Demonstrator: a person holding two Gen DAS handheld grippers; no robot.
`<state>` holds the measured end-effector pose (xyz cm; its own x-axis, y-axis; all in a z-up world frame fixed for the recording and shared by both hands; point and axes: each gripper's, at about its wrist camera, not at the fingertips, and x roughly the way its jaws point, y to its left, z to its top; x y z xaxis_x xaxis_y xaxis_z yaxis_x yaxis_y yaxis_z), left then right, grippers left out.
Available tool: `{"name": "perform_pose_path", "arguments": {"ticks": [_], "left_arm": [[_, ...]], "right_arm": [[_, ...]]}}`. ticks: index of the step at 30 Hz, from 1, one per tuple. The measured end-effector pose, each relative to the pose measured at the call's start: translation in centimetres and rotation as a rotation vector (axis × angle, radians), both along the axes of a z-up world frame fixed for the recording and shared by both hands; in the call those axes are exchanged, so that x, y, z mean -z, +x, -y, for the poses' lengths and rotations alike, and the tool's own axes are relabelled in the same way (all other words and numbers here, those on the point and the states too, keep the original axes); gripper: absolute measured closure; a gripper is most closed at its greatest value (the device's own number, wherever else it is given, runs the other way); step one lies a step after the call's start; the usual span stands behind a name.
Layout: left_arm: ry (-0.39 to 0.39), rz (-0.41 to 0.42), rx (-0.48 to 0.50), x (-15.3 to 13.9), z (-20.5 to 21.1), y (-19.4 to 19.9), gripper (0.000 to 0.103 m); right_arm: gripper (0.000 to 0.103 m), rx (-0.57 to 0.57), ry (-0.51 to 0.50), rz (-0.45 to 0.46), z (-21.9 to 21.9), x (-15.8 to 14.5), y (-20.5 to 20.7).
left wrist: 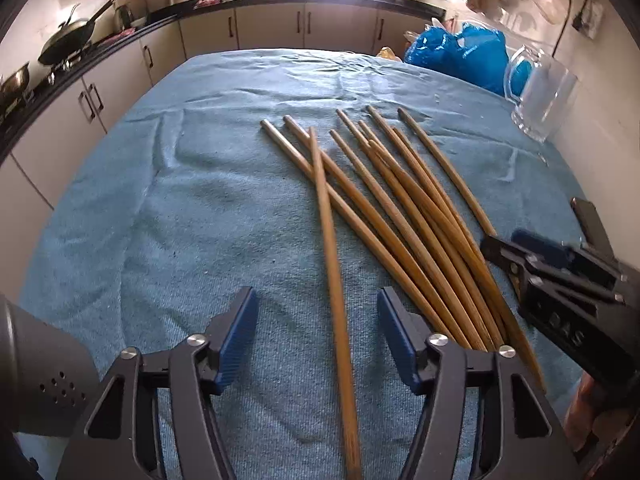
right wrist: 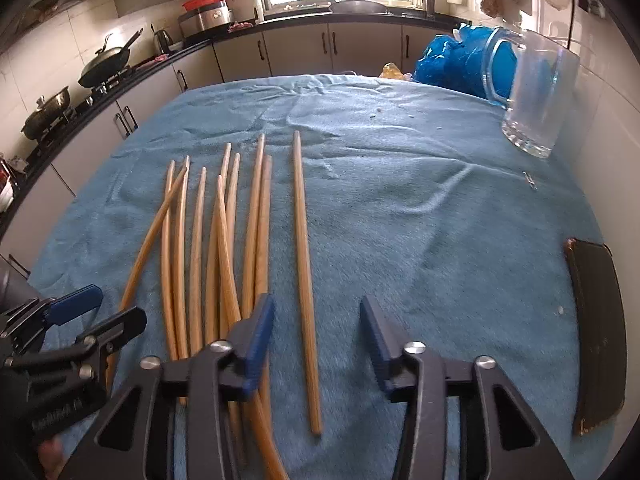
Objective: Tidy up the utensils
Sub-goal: 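Close the left and right grippers each on one wooden chopstick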
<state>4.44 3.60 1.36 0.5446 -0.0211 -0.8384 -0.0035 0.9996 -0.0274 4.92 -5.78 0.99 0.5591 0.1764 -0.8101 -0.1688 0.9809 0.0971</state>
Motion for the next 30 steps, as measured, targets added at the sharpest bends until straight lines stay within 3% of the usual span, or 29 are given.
{"name": "perform_pose_path", "arguments": {"ticks": [1,2,4,12,25,28,30], "left_arm": [[0.010,0.003,0.000,0.0,0.1,0.0,0.064],[0.029,0.009,-0.004,0.0,0.2,0.0,0.081],[0.035,0.008,-0.001,-0.1,0.4,0.0,0.096],[-0.057,-0.039,0.028,-0.3,-0.4,-2.1,0.096],[-0.198,-0.123,0.143,-0.3,-1.7,-11.0,0.096],[-0.191,-0.149,0.169,-0.4,-1.8,-12.1,0.096],[-0.192,-0.165,0.176,-0.8,-2.0,-12.4,0.096]], "right_arm": [[0.064,0.000,-0.008,-0.005,-0.1,0.0,0.2],[0.073,0.004,-0.016,-0.007,-0.2,0.0,0.4],[0.091,0.017,-0.020,-0.023,-0.2,0.0,0.7],[0.095,0.091,0.014,-0.090,1.9,-0.3,-1.8],[0.095,0.122,0.001,-0.166,6.6,-0.7,-15.4],[0.092,0.097,-0.010,-0.188,6.7,-0.8,-16.9],[0.081,0.081,-0.009,-0.197,6.8,-0.8,-17.0]]}}
